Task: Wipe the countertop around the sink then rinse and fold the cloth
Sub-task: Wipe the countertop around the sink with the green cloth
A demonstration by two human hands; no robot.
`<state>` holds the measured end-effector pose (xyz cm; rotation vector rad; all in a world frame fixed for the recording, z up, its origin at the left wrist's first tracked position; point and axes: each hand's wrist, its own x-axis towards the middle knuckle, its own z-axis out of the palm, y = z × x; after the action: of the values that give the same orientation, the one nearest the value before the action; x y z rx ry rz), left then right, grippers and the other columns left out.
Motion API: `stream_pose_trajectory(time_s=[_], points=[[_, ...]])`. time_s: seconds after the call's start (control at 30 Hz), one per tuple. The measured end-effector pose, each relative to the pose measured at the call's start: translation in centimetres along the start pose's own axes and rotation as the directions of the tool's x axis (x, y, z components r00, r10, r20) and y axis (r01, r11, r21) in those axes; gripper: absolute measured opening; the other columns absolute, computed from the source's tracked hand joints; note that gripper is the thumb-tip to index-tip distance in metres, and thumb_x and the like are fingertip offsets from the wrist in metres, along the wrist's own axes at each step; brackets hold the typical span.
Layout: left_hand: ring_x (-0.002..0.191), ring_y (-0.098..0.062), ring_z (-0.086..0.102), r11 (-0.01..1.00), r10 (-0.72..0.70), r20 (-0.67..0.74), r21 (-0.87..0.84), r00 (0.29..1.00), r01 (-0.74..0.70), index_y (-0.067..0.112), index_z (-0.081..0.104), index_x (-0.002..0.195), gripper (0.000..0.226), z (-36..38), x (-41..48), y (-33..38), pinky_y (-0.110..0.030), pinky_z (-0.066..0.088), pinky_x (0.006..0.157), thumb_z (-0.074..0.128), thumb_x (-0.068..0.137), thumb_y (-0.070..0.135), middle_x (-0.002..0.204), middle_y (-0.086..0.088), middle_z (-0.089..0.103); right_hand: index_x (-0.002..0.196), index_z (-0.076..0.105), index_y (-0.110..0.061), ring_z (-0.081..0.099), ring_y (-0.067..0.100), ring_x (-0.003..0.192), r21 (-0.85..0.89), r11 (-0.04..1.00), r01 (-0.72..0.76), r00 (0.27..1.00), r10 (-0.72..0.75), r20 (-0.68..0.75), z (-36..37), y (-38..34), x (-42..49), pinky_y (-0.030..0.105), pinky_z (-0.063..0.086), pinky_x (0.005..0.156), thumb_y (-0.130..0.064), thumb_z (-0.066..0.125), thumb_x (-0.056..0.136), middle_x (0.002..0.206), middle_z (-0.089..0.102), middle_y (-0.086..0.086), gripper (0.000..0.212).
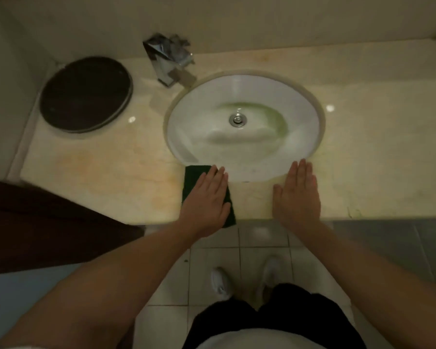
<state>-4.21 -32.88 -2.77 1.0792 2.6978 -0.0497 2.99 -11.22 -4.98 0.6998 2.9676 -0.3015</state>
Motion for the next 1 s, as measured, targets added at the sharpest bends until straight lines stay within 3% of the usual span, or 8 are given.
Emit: stream_pose_trajectory(time_s=[0.13,0.27,0.4,0.5,0.63,0.8,0.9,1.0], points=[[0.149,-0.029,0.001,0.998,-0.008,-0.046,-0.07,0.999,0.005,0.002,0.013,0.152,0.069,0.1,1.2,3.3,-0.043,0.0,0.121,0.025,0.097,0.041,0.161,-0.016,0.011,0.148,0.018,0.007,0.013,0.038,0.146,-0.016,0.994,0.11,0.994,-0.11,-0.013,0.9,-2.9,-0.1,0.046,0.012,0.118,-0.037,0.026,0.092,0.156,0.018,0.027,0.072],[0.15,-0.028,0.0,0.996,-0.026,-0.046,-0.088,0.999,0.022,0.001,0.011,0.152,0.069,0.5,0.2,2.1,-0.041,0.0,0.121,0.025,0.097,0.041,0.162,-0.016,0.008,0.149,0.018,0.006,0.011,0.037,0.146,-0.022,0.992,0.128,0.992,-0.128,-0.008,1.0,-4.2,0.0,0.046,0.011,0.118,-0.036,0.023,0.093,0.157,0.017,0.025,0.07],[0.149,-0.029,0.005,0.975,-0.193,-0.072,-0.128,0.979,0.183,0.0,0.014,0.152,0.071,1.4,-2.3,-0.6,-0.044,0.008,0.121,0.023,0.093,0.039,0.161,-0.017,0.012,0.15,0.016,0.004,0.01,0.034,0.147,-0.022,0.959,0.282,0.958,-0.281,0.053,1.3,-7.3,-0.1,0.044,0.01,0.119,-0.036,0.024,0.093,0.158,0.014,0.023,0.07],[0.147,-0.034,0.017,0.922,-0.376,-0.095,-0.134,0.922,0.363,-0.005,0.023,0.148,0.071,1.8,-4.1,-2.9,-0.045,0.01,0.119,0.027,0.091,0.037,0.157,-0.022,0.023,0.15,0.017,0.003,0.012,0.033,0.147,0.003,0.932,0.364,0.929,-0.363,0.077,2.0,-11.8,-0.6,0.044,0.011,0.119,-0.037,0.023,0.093,0.158,0.016,0.021,0.07],[0.149,-0.031,0.006,0.849,-0.517,-0.062,-0.165,0.854,0.502,-0.004,0.012,0.151,0.074,1.6,-5.2,-6.5,-0.042,0.004,0.121,0.018,0.091,0.04,0.16,-0.02,0.01,0.15,0.015,0.003,0.009,0.033,0.148,0.013,0.901,0.433,0.896,-0.431,0.109,2.8,-17.3,-0.8,0.043,0.008,0.119,-0.038,0.017,0.091,0.159,0.012,0.021,0.072],[0.149,-0.03,0.002,0.739,-0.665,-0.062,-0.197,0.744,0.644,-0.002,0.007,0.152,0.074,1.9,-7.7,-13.5,-0.042,0.002,0.121,0.024,0.092,0.038,0.161,-0.018,0.008,0.151,0.014,0.0,0.006,0.032,0.148,0.015,0.895,0.446,0.891,-0.446,0.089,3.4,-22.8,1.2,0.042,0.004,0.118,-0.036,0.02,0.095,0.16,0.009,0.019,0.067],[0.148,-0.032,0.001,0.668,-0.737,-0.062,-0.218,0.673,0.712,-0.003,0.006,0.151,0.074,2.0,-9.1,-19.5,-0.042,0.002,0.121,0.028,0.093,0.037,0.161,-0.019,0.007,0.152,0.005,-0.003,-0.001,0.028,0.149,0.06,0.93,0.364,0.923,-0.368,0.111,3.8,-25.7,2.8,0.041,0.003,0.12,-0.036,0.026,0.099,0.161,0.002,0.015,0.066],[0.148,-0.033,0.001,0.649,-0.752,-0.051,-0.23,0.657,0.726,-0.004,0.005,0.151,0.074,1.7,-9.6,-24.6,-0.043,0.002,0.121,0.029,0.094,0.037,0.161,-0.02,0.007,0.153,0.003,-0.006,-0.002,0.025,0.149,0.052,0.961,0.273,0.957,-0.276,0.086,4.3,-27.1,3.2,0.041,0.004,0.121,-0.038,0.024,0.097,0.162,0.003,0.012,0.067]])
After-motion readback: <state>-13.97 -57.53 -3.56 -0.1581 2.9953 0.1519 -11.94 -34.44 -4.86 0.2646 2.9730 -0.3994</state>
